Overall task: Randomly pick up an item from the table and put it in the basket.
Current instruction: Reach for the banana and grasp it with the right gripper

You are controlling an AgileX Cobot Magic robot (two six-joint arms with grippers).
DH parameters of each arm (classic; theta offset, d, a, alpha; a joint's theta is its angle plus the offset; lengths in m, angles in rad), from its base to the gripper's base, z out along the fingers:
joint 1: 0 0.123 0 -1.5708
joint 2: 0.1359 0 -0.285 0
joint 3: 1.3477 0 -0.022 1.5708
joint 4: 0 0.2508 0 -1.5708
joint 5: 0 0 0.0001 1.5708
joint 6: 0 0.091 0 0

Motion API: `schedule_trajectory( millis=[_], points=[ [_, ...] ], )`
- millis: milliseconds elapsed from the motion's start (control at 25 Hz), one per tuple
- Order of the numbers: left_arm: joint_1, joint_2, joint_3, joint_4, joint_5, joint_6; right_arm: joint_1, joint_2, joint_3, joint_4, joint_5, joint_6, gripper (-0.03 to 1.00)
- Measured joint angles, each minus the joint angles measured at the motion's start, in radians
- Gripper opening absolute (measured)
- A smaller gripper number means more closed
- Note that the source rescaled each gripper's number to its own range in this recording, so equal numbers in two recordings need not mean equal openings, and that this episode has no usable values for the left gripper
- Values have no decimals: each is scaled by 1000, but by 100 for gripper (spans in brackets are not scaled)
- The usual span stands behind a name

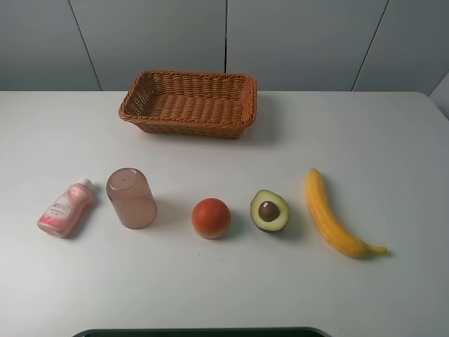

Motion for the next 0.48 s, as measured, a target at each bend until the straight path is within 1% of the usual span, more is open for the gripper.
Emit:
schedule_trajectory(
  millis=[480],
  points=[
    [0, 0, 0, 0, 0, 0, 0, 0, 0, 3, 0, 0, 100]
  ],
)
